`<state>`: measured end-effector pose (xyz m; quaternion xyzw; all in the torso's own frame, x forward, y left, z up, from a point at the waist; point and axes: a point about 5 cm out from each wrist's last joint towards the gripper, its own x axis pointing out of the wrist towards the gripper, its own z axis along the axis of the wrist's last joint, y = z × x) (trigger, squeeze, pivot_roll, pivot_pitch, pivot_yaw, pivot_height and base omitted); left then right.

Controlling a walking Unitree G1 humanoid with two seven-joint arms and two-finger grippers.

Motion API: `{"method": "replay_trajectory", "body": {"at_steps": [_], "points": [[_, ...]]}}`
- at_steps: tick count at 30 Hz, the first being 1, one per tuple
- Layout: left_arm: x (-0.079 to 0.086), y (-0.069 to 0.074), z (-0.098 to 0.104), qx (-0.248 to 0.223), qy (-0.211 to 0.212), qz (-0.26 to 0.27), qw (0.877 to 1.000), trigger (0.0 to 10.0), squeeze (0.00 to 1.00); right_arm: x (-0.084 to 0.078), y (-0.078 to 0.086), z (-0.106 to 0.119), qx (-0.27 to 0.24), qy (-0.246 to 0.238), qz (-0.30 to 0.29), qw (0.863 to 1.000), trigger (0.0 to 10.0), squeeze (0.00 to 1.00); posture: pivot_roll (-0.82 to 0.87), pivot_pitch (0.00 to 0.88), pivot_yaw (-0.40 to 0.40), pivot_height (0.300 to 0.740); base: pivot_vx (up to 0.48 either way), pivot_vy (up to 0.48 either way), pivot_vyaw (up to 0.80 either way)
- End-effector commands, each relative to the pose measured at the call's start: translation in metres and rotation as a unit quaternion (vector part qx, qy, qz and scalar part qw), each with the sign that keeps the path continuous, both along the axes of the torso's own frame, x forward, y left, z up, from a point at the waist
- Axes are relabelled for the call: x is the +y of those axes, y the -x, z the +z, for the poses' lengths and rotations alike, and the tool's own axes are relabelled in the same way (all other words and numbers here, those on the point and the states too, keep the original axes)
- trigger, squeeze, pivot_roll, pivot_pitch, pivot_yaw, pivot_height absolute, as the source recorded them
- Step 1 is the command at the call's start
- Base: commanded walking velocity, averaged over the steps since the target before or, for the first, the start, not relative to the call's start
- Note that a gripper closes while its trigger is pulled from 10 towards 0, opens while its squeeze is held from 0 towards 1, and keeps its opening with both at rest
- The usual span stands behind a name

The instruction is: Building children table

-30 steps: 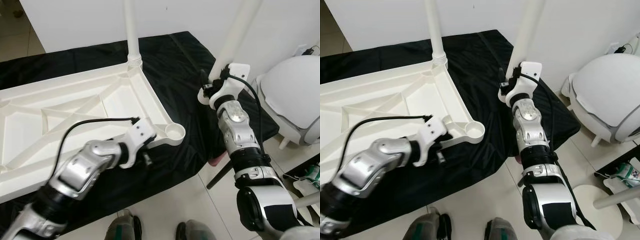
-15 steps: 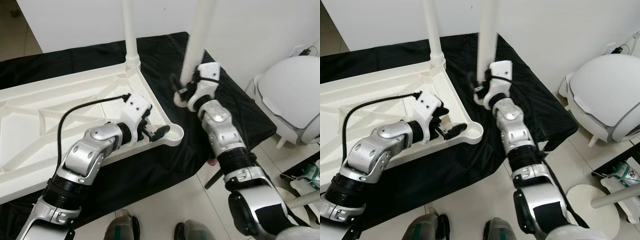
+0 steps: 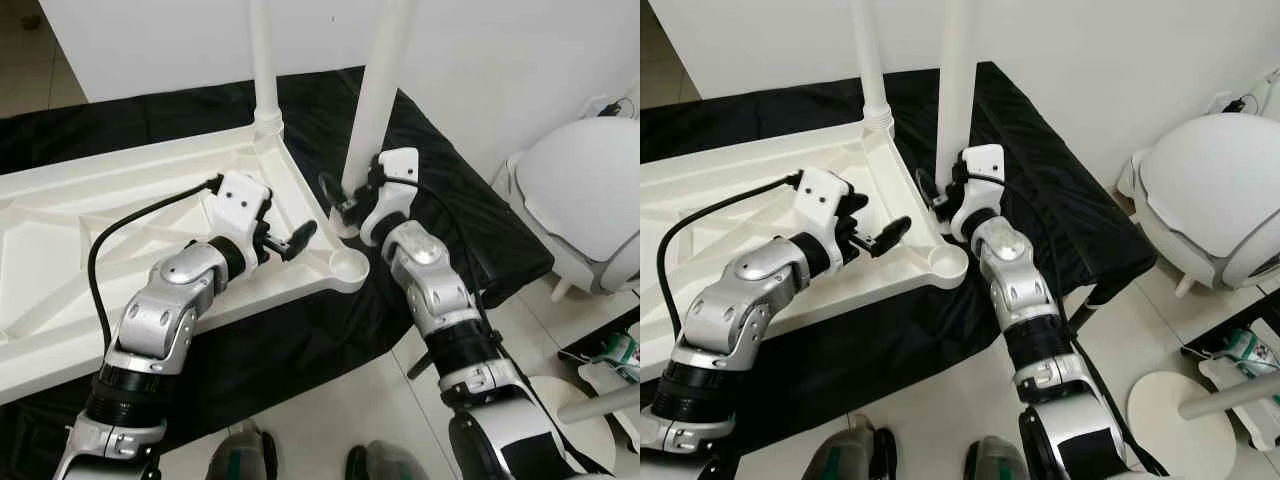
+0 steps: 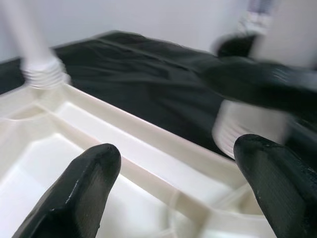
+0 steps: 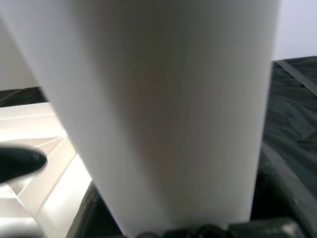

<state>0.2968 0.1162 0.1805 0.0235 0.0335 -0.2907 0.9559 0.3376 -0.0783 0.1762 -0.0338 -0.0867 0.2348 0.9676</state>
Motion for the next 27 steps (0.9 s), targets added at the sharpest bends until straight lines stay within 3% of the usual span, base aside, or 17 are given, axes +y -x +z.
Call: {"method": "replay_trajectory", "body": {"at_steps": [1, 5, 7, 13, 15, 27], "points": [[0.01, -0.002, -0.002, -0.006, 0.0, 0.08, 0.997, 10.0, 0.0, 0.002, 0.002, 0.005, -0.006, -0.009, 0.001, 1.0, 10.0, 0.0, -0.01, 0.01, -0.01, 0.74, 0.0, 0.0, 0.0], [0.01, 0.013, -0.009, -0.011, -0.004, 0.039, 0.999, 10.0, 0.0, -0.002, 0.011, 0.002, 0.001, -0.019, -0.01, 1.0, 10.0, 0.0, -0.01, 0.01, -0.012, 0.74, 0.0, 0.0, 0.0], [0.009, 0.026, -0.012, -0.012, -0.018, -0.016, 1.0, 10.0, 0.0, -0.004, 0.015, 0.001, 0.005, -0.021, -0.011, 1.0, 10.0, 0.0, -0.01, 0.011, -0.013, 0.74, 0.0, 0.0, 0.0], [0.009, 0.04, -0.013, -0.016, -0.033, -0.073, 0.997, 10.0, 0.0, -0.004, 0.02, 0.003, 0.009, -0.023, -0.009, 1.0, 10.0, 0.0, -0.01, 0.012, -0.014, 0.74, 0.0, 0.0, 0.0], [0.007, 0.047, -0.011, -0.025, -0.034, -0.113, 0.993, 10.0, 0.0, 0.0, 0.03, 0.002, 0.019, -0.03, 0.006, 0.999, 10.0, 0.0, -0.01, 0.016, -0.013, 0.74, 0.0, 0.0, 0.0], [0.002, 0.054, -0.008, -0.028, -0.023, -0.139, 0.99, 10.0, 0.0, 0.005, 0.039, -0.013, 0.05, -0.032, 0.021, 0.998, 10.0, 0.0, -0.01, 0.029, -0.013, 0.74, 0.0, 0.0, 0.0]]}}
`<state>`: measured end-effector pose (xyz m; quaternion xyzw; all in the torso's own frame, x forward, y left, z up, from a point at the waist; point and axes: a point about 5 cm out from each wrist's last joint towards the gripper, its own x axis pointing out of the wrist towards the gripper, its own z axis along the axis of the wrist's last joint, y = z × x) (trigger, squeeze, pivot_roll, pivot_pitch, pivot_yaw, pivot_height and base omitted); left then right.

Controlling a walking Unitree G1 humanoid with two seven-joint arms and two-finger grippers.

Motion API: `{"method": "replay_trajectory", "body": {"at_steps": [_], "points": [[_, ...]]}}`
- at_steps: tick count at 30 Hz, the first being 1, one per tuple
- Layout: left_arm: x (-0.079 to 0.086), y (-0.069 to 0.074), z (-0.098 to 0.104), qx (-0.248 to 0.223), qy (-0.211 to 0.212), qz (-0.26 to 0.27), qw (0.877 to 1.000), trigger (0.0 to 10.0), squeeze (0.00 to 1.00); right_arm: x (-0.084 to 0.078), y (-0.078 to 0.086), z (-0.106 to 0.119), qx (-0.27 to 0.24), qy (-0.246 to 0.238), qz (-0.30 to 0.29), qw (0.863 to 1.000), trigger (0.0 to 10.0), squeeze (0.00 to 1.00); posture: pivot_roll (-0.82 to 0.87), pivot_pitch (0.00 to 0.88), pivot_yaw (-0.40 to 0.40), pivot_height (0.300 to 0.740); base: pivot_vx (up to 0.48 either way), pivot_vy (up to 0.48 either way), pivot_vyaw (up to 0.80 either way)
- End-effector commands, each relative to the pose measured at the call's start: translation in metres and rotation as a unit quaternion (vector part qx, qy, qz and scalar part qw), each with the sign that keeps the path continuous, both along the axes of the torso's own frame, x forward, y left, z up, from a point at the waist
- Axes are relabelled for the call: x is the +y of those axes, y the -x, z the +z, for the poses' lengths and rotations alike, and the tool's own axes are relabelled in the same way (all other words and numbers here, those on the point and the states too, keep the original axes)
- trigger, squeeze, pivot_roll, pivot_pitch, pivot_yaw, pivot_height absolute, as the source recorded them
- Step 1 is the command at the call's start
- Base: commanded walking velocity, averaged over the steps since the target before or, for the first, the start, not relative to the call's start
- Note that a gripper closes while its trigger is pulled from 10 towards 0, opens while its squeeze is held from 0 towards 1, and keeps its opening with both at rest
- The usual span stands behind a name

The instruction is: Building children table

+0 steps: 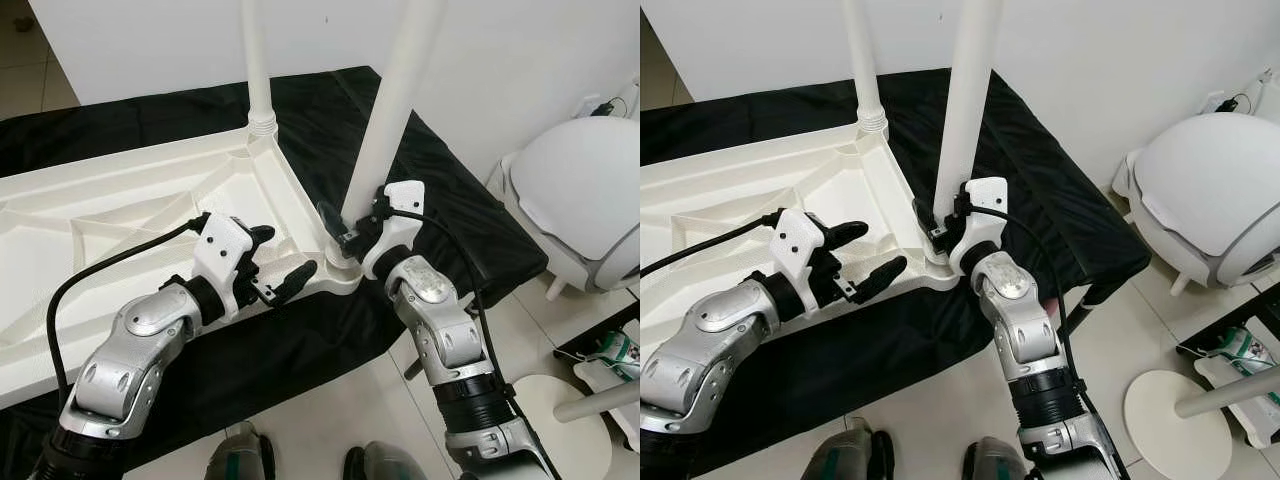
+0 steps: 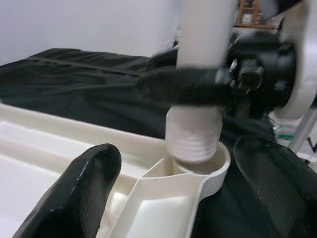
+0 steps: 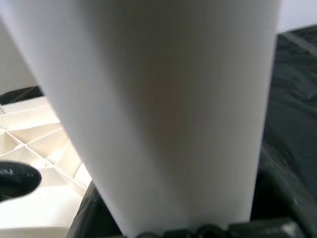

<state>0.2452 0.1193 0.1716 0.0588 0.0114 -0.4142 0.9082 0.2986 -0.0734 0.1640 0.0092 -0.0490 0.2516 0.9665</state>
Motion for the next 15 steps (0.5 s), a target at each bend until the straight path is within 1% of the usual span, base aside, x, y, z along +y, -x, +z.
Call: {"method": "replay_trajectory", "body": {"at_steps": [1, 6, 10, 15], "points": [[-0.0022, 0.0046, 0.0003, -0.002, 0.002, -0.012, 1.0, 10.0, 0.0, 0.0001, 0.0013, -0.0034, 0.01, 0.0, 0.003, 1.0, 10.0, 0.0, 0.0, 0.029, -0.021, 0.74, 0.0, 0.0, 0.0], [-0.0026, 0.0057, -0.0013, -0.003, -0.003, -0.014, 1.0, 10.0, 0.0, 0.0, 0.002, -0.0054, 0.019, 0.001, 0.003, 1.0, 10.0, 0.0, 0.0, 0.029, -0.024, 0.74, 0.0, 0.0, 0.0], [-0.0024, 0.0064, -0.0017, -0.002, -0.004, -0.014, 1.0, 10.0, 0.0, 0.0, 0.0033, -0.0112, 0.033, 0.005, 0.008, 0.999, 10.0, 0.0, 0.0, 0.029, -0.031, 0.74, 0.0, 0.0, 0.0], [-0.0011, 0.0071, -0.0018, 0.0, -0.006, -0.013, 1.0, 10.0, 0.0, -0.0016, 0.0059, -0.0109, 0.036, 0.007, 0.012, 0.999, 10.0, 0.0, 0.0, 0.03, -0.033, 0.74, 0.0, 0.0, 0.0]]}}
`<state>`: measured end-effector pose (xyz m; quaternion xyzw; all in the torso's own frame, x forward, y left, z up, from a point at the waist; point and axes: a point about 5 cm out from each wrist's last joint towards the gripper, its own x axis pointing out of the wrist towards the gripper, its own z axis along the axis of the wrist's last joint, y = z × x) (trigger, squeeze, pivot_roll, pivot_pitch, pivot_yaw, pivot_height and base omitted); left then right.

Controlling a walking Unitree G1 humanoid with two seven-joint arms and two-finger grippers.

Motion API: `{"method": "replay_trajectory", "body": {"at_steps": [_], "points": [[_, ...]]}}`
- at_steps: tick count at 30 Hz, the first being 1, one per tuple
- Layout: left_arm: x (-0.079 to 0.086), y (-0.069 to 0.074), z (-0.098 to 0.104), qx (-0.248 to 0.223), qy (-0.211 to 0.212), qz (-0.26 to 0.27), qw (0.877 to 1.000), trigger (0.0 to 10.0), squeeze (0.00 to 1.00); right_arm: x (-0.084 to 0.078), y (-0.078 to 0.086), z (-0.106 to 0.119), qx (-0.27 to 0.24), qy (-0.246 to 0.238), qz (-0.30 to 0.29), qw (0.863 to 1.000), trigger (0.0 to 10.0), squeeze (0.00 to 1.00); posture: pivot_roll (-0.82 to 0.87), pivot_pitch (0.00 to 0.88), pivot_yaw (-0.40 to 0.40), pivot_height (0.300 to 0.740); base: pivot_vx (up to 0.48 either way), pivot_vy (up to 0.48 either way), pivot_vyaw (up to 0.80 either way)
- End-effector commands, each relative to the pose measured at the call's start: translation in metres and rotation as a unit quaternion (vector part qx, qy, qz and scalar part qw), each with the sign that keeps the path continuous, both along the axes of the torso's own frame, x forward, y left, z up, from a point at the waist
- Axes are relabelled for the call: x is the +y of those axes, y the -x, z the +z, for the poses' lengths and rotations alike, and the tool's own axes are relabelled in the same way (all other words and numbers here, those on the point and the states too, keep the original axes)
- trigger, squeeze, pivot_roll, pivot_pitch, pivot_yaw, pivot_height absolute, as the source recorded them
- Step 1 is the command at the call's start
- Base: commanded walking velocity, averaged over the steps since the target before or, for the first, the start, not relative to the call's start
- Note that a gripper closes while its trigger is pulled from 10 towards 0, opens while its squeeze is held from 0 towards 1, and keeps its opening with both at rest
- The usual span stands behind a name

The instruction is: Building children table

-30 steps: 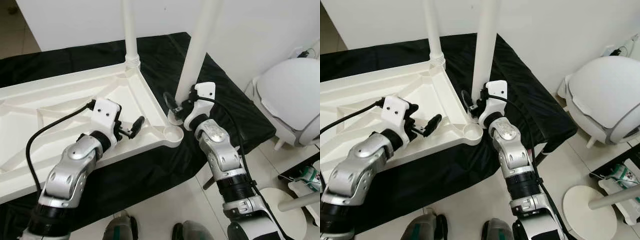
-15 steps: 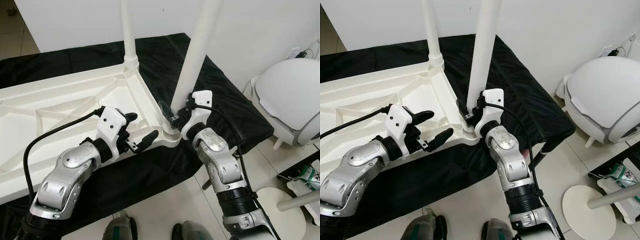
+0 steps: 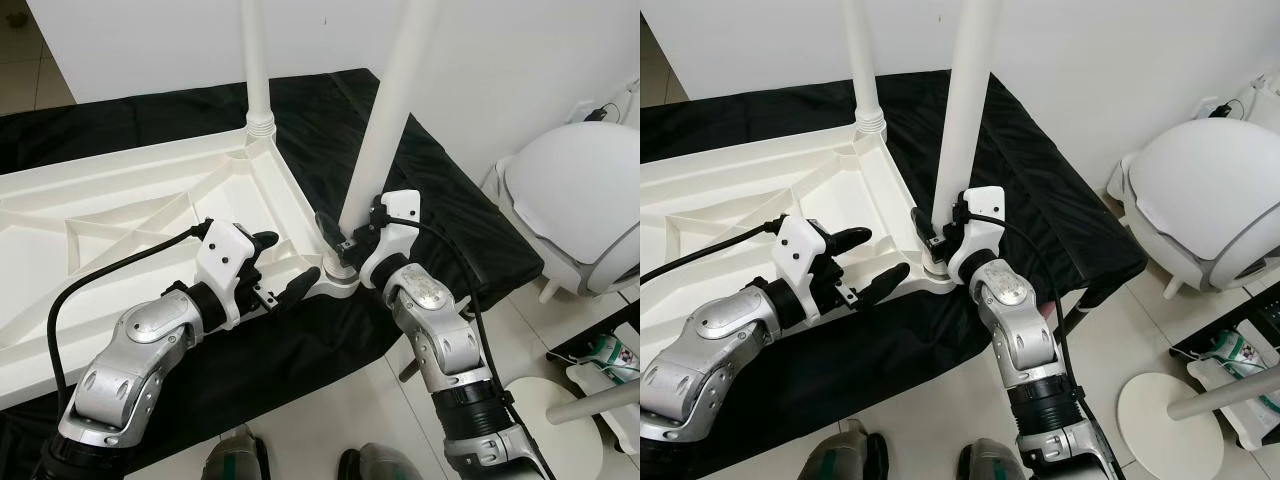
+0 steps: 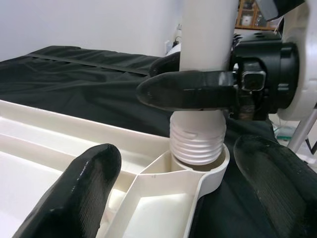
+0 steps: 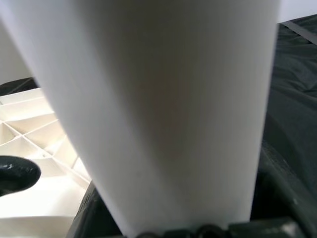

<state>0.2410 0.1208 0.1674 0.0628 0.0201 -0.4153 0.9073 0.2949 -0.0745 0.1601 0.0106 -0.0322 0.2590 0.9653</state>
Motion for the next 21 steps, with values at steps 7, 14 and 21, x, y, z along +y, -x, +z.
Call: {"method": "replay_trajectory", "body": {"at_steps": [7, 14, 21], "points": [[-0.001, 0.0021, 0.0038, -0.006, 0.004, -0.013, 1.0, 10.0, 0.0, -0.0011, 0.0064, -0.0039, 0.026, -0.003, 0.014, 1.0, 10.0, 0.0, 0.0, 0.032, -0.031, 0.74, 0.0, 0.0, 0.0], [0.0003, 0.0015, 0.0046, -0.006, 0.003, -0.013, 1.0, 10.0, 0.0, -0.0069, 0.0095, -0.0089, 0.038, -0.001, 0.005, 0.999, 10.0, 0.0, 0.0, 0.035, -0.026, 0.74, 0.0, 0.0, 0.0], [0.0008, 0.002, 0.0042, -0.004, 0.002, -0.013, 1.0, 10.0, 0.0, -0.0075, 0.0088, -0.0104, 0.029, 0.014, -0.001, 0.999, 10.0, 0.0, 0.0, 0.037, -0.022, 0.74, 0.0, 0.0, 0.0]]}}
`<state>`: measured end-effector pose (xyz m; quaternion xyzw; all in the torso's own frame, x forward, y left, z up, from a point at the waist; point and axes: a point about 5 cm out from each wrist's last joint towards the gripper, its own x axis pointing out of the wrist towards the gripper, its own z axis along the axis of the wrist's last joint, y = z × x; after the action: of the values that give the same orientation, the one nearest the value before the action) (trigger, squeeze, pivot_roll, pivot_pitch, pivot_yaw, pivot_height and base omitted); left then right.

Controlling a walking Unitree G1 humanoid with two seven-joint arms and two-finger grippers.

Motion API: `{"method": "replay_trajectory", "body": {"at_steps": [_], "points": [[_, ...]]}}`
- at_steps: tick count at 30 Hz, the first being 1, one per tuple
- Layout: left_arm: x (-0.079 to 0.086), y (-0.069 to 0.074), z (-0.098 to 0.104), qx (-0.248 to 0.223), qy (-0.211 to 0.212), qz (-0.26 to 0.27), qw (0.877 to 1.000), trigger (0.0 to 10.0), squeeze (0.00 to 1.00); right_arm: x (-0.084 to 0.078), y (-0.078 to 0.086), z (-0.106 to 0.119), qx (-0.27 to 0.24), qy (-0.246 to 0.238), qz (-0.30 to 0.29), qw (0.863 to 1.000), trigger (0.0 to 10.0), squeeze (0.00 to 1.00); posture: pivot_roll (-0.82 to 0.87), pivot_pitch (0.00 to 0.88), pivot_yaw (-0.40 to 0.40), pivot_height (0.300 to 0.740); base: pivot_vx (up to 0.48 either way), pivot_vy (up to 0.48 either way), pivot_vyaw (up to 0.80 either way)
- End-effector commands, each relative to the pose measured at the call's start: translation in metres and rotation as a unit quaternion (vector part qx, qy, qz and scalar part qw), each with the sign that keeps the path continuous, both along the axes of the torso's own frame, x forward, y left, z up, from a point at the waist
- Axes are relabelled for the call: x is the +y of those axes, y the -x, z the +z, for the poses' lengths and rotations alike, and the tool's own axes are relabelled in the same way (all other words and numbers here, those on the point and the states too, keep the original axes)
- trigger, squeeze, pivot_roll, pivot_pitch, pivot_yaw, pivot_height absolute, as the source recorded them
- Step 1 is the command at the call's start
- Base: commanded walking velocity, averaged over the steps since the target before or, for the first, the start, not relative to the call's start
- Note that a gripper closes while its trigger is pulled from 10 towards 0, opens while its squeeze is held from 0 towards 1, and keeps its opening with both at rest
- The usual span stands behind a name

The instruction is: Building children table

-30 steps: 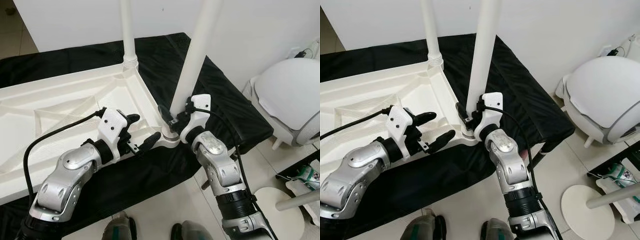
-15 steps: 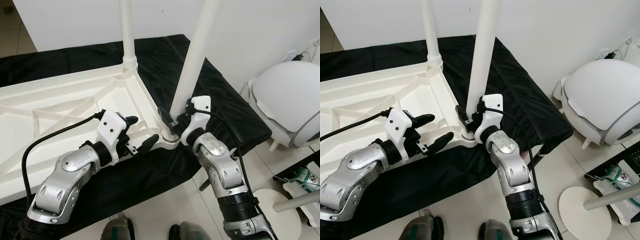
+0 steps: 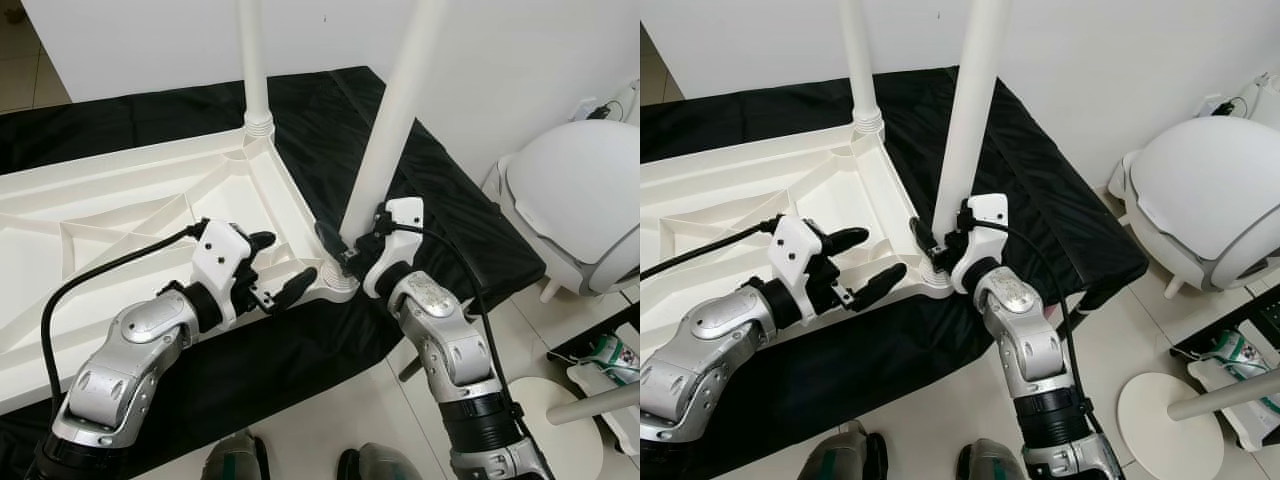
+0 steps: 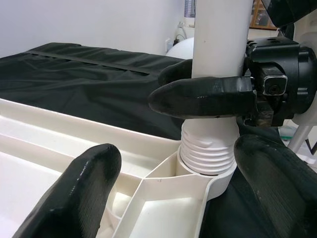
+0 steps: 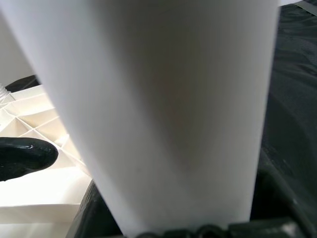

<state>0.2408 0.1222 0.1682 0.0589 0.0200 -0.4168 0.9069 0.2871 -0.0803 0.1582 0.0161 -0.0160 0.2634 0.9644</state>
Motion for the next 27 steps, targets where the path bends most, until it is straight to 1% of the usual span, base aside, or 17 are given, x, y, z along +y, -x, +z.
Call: {"method": "replay_trajectory", "body": {"at_steps": [1, 5, 6, 8, 10, 13, 24, 27], "points": [[-0.001, 0.002, 0.003, -0.006, -0.002, -0.012, 1.0, 10.0, 0.0, -0.001, 0.001, -0.009, 0.008, 0.022, -0.003, 1.0, 10.0, 0.0, 0.0, 0.035, -0.021, 0.74, 0.0, 0.0, 0.0], [0.0, 0.002, 0.003, -0.005, -0.002, -0.011, 1.0, 10.0, 0.0, 0.0, 0.002, -0.01, -0.004, 0.041, 0.005, 0.999, 10.0, 0.0, 0.0, 0.034, -0.025, 0.74, 0.0, 0.0, 0.0], [0.0, 0.003, 0.003, -0.006, -0.003, -0.009, 1.0, 10.0, 0.0, 0.003, 0.005, -0.011, -0.015, 0.055, 0.023, 0.998, 10.0, 0.0, 0.01, 0.034, -0.027, 0.74, 0.0, 0.0, 0.0], [0.0, 0.003, 0.003, -0.006, -0.003, -0.008, 1.0, 10.0, 0.0, 0.003, 0.006, -0.012, -0.017, 0.057, 0.027, 0.998, 10.0, 0.0, 0.01, 0.034, -0.027, 0.74, 0.0, 0.0, 0.0], [0.001, 0.003, 0.004, -0.005, -0.001, -0.007, 1.0, 10.0, 0.0, 0.001, 0.007, -0.014, -0.02, 0.069, 0.028, 0.997, 10.0, 0.0, 0.01, 0.033, -0.028, 0.74, 0.0, 0.0, 0.0], [0.001, 0.004, 0.003, -0.004, 0.001, -0.004, 1.0, 10.0, 0.0, 0.001, 0.009, -0.016, -0.038, 0.094, 0.039, 0.994, 10.0, 0.0, 0.01, 0.034, -0.032, 0.74, 0.0, 0.0, 0.0], [0.003, 0.005, 0.004, -0.004, 0.001, 0.0, 1.0, 10.0, 0.0, -0.006, 0.013, -0.024, -0.063, 0.102, 0.046, 0.992, 10.0, 0.0, 0.01, 0.036, -0.029, 0.74, 0.0, 0.0, 0.0], [0.004, 0.006, 0.005, -0.002, 0.002, -0.001, 1.0, 10.0, 0.0, -0.007, 0.015, -0.024, -0.068, 0.089, 0.049, 0.992, 10.0, 0.0, 0.01, 0.038, -0.026, 0.74, 0.0, 0.0, 0.0]]}}
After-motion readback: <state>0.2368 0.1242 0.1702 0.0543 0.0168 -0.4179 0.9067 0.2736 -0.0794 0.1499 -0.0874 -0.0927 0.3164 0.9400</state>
